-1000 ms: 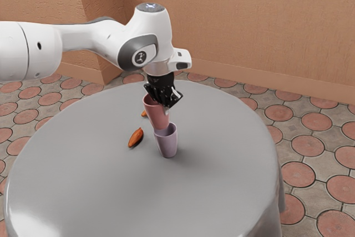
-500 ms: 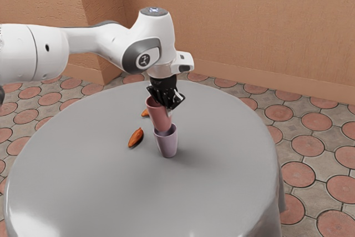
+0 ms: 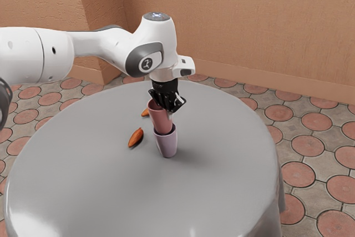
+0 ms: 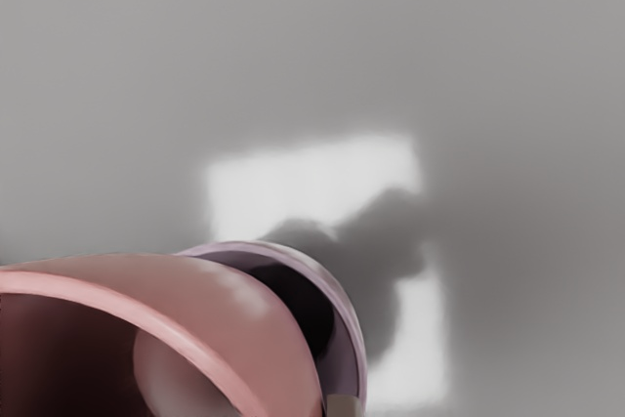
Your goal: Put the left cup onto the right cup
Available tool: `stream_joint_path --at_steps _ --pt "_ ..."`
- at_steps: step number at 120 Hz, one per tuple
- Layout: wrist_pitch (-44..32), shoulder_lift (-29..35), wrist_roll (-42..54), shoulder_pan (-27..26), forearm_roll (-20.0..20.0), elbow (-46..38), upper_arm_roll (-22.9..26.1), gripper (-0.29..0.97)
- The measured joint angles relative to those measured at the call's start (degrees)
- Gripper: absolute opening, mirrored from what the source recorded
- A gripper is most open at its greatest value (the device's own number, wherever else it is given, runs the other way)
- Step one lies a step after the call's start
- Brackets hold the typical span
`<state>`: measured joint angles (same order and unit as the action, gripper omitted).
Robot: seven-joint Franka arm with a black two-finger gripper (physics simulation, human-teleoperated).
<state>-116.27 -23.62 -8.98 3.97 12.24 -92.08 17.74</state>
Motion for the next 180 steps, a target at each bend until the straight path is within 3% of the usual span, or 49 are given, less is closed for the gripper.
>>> stream_joint_path --at_steps 43,70,97,147,180 --pt "-0.6 -1.7 0.1 0.0 0.9 0.4 -0.1 -0.1" --pt "-1.6 -1.8 0.2 -0.1 0.7 0.3 0.0 0.35" --pt "-2.0 -2.1 0.2 -0.1 0.6 0.3 0.0 0.56" --pt "-2.4 -1.7 0.1 -0.3 0.4 0.3 0.1 0.65" --pt "-2.0 3.0 -0.2 -1.5 0.1 -0.2 0.8 0.67"
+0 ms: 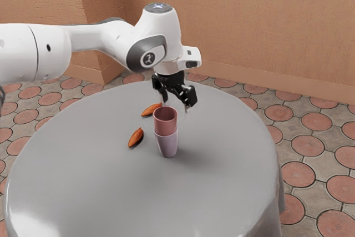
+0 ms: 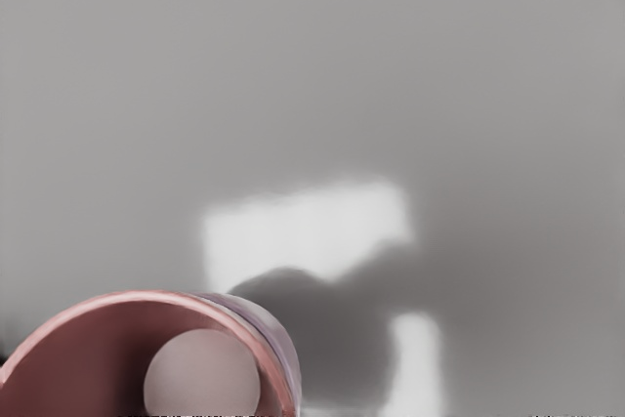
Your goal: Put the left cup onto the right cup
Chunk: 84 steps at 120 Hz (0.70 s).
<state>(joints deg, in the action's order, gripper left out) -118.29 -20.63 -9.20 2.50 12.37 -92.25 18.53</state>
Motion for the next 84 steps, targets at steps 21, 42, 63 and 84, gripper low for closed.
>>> stream_joint_path --at_steps 21,42,63,84 --pt "3.3 7.4 -0.1 -0.1 -1.6 -0.5 -0.7 0.68" --pt "7.7 13.9 -0.1 0.0 -4.4 -3.0 -6.3 0.68" --pt "13.1 17.4 -0.1 0.2 -6.0 -3.0 -12.9 0.68" --pt "18.4 19.3 0.6 1.9 -6.7 -2.0 -17.5 0.68"
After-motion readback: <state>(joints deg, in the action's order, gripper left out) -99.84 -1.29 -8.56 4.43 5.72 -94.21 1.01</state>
